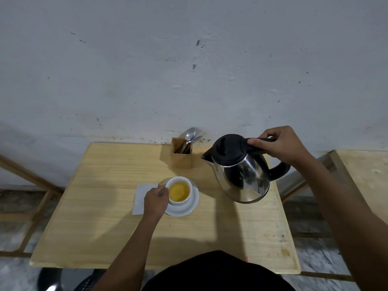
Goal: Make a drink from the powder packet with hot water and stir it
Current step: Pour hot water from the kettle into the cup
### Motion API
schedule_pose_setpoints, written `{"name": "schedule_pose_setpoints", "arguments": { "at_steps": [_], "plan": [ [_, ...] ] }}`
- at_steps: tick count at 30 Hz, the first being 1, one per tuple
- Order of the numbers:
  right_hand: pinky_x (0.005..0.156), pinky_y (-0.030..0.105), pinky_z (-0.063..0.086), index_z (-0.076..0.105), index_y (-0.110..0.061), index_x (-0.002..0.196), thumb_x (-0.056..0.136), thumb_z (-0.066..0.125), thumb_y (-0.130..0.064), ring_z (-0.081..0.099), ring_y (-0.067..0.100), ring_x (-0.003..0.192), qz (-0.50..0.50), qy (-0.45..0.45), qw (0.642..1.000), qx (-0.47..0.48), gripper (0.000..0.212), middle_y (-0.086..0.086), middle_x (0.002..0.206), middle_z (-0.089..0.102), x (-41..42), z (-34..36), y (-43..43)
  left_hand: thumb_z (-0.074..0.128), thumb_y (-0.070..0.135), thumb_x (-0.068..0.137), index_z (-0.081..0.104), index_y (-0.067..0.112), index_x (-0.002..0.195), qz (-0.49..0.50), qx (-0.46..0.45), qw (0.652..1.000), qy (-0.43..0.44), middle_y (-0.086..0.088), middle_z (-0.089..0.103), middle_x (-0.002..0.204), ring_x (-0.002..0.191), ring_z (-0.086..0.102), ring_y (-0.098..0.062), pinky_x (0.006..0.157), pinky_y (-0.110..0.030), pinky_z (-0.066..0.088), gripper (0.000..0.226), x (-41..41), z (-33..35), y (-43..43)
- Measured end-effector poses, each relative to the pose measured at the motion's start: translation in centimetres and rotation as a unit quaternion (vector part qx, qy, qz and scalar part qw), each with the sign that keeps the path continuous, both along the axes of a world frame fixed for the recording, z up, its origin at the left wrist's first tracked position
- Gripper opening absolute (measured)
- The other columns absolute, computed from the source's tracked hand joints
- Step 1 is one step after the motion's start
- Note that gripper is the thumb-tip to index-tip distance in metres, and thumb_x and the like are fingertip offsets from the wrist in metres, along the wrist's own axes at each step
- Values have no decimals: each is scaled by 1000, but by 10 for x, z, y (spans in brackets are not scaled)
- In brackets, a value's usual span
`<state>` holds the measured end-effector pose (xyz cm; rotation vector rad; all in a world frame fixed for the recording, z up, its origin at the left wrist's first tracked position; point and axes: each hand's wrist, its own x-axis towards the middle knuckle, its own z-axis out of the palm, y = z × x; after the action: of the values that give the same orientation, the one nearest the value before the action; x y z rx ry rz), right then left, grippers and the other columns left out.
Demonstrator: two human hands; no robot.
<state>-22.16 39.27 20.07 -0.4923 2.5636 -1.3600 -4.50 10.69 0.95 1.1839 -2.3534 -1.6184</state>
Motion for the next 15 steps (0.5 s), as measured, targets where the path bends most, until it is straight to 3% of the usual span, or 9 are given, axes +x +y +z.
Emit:
{"name": "schedule_pose_setpoints", "arguments": {
  "at_steps": [3, 6, 10, 15],
  "plan": [
    [42, 10, 37, 70, 6, 72, 77, 80, -28, 48, 2, 35, -33, 14, 997, -63, 36, -10, 39, 56, -8, -6, 19, 49, 22, 94, 62, 6, 121, 29, -16, 999, 5, -14, 70, 89, 83, 63, -26, 75, -33, 46, 34, -2, 3, 9],
    [40, 14, 35, 69, 3, 70, 67, 80, -45, 41, 5, 34, -65, 18, 991, -112, 49, -6, 40, 54, -17, -15, 34, 48, 18, 94, 66, 5, 115, 47, -29, 998, 9, -12, 66, 80, 75, 59, -24, 72, -32, 45, 30, -3, 5, 15],
    [43, 17, 41, 71, -2, 70, 71, 83, -37, 48, 9, 38, -81, 31, 988, -128, 38, -1, 46, 60, -31, -25, 48, 46, 17, 95, 65, 3, 116, 85, -53, 995, 4, -15, 66, 90, 82, 59, -24, 75, -31, 42, 31, -7, 4, 25],
    [49, 14, 46, 74, -4, 73, 75, 83, -27, 58, 4, 45, -75, 50, 987, -134, 25, -6, 54, 68, -45, -42, 53, 46, 17, 95, 64, 4, 118, 122, -73, 990, -1, -21, 66, 99, 97, 62, -34, 89, -40, 47, 32, -11, 3, 33]
  ]
}}
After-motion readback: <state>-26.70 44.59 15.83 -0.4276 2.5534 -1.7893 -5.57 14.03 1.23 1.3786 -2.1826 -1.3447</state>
